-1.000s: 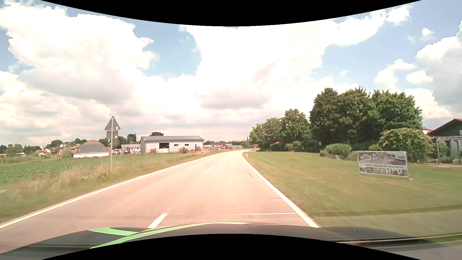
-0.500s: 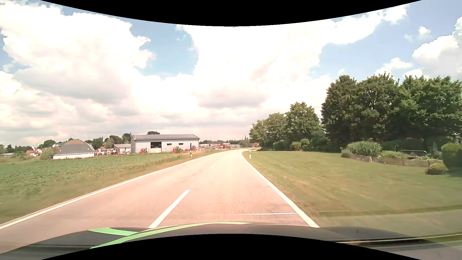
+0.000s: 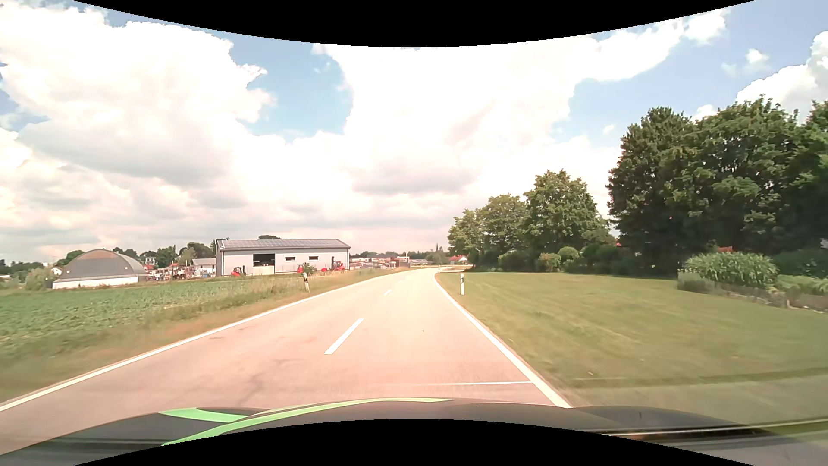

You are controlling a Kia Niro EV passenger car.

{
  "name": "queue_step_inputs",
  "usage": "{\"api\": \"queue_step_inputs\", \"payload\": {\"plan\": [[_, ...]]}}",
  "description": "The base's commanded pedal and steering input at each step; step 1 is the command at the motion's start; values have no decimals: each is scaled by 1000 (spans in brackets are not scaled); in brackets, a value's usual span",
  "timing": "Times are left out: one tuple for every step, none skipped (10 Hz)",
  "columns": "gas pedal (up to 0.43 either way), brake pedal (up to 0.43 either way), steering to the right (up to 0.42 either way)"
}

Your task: Follow the waypoints while adhering to traffic rules and regulations

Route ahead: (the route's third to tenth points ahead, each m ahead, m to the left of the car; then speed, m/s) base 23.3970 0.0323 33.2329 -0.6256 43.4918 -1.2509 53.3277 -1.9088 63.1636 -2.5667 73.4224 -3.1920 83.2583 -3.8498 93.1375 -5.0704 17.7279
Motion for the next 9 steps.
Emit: {"api": "queue_step_inputs", "payload": {"plan": [[0, 0, 4], [0, 0, 4], [0, 0, 4], [0, 0, 4], [0, 0, 4], [0, 0, 5], [0, 0, 6], [0, 0, 6], [0, 0, 6]]}}
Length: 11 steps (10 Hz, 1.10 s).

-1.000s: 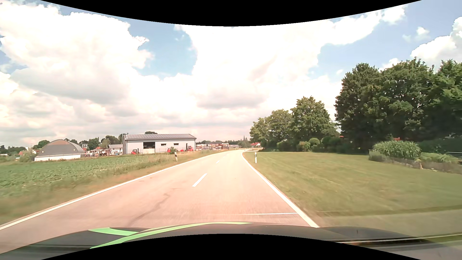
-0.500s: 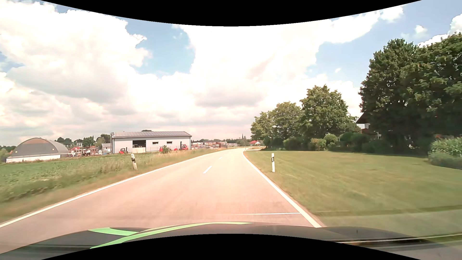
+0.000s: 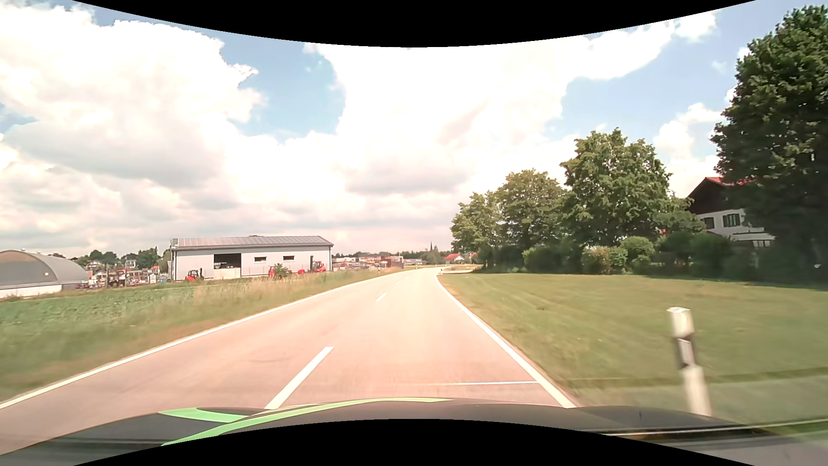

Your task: Follow the waypoints while adhering to traffic rules and regulations

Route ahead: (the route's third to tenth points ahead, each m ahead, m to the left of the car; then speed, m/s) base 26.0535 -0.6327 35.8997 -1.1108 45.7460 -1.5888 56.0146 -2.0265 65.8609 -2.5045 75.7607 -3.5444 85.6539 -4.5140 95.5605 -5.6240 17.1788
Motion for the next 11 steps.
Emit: {"api": "queue_step_inputs", "payload": {"plan": [[0, 0, 6], [0, 0, 5], [0, 0, 5], [0, 0, 5], [0, 0, 5], [0, 0, 4], [0, 0, 5], [0, 0, 4], [0, 0, 4], [0, 0, 4], [0, 0, 4]]}}
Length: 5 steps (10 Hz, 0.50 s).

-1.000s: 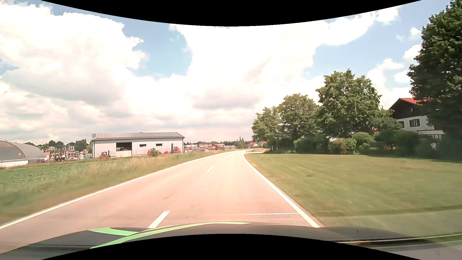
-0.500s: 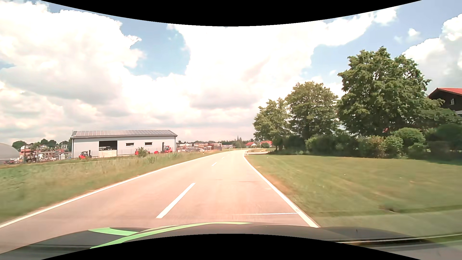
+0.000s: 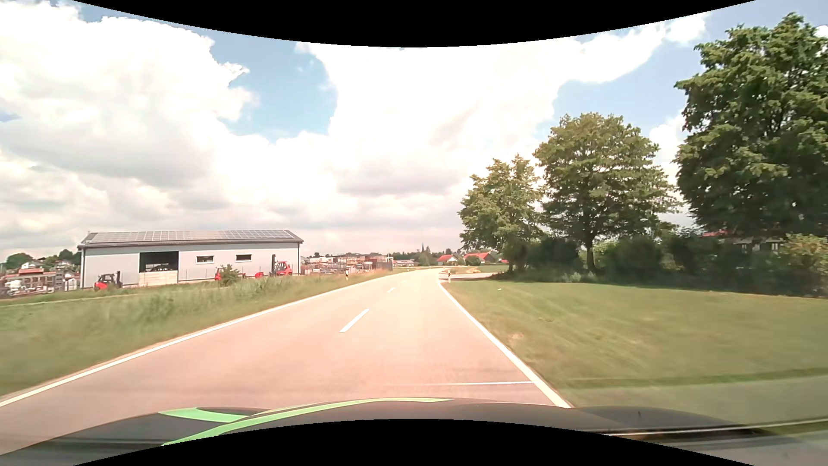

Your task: Follow the waypoints while adhering to traffic rules and regulations

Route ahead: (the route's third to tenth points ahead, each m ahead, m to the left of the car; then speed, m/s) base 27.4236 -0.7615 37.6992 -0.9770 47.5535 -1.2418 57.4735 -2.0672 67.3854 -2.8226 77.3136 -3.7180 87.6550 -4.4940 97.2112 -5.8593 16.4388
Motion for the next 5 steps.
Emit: {"api": "queue_step_inputs", "payload": {"plan": [[0, 0, 4], [0, 0, 4], [0, 0, 4], [0, 0, 4], [0, 0, 4]]}}
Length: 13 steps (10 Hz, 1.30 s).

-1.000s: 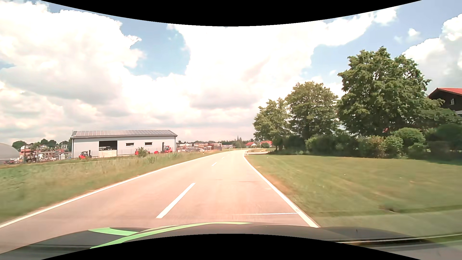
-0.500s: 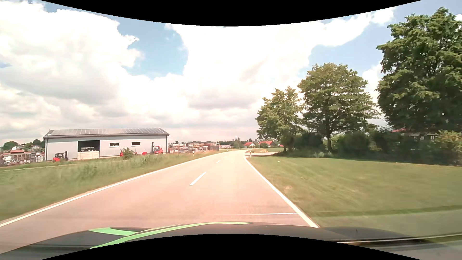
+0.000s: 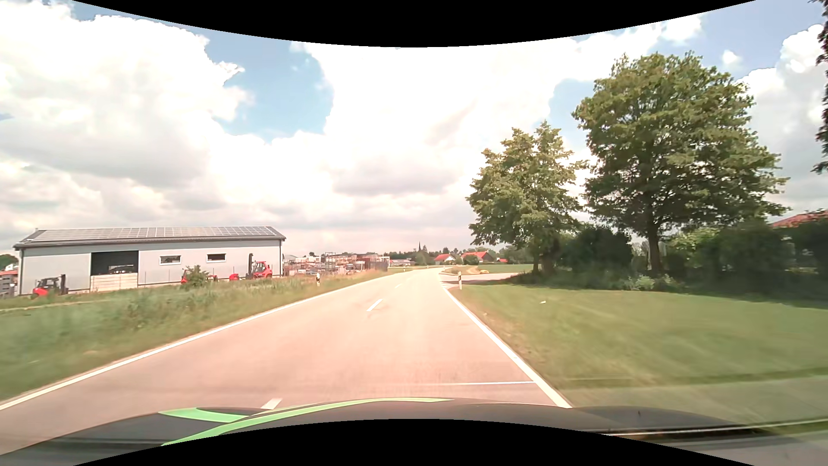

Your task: Follow the waypoints while adhering to traffic rules and regulations

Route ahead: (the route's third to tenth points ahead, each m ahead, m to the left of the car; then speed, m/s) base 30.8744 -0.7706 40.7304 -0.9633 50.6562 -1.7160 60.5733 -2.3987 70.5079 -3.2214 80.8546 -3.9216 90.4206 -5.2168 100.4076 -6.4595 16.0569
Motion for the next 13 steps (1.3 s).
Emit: {"api": "queue_step_inputs", "payload": {"plan": [[0, 0, 5], [0, 0, 6], [0, 0, 6], [0, 0, 7], [0, 0, 6], [0, 0, 6], [0, 0, 6], [0, 0, 7], [0, 6, 7], [0, 18, 7], [0, 24, 7], [0, 24, 7], [0, 24, 7]]}}
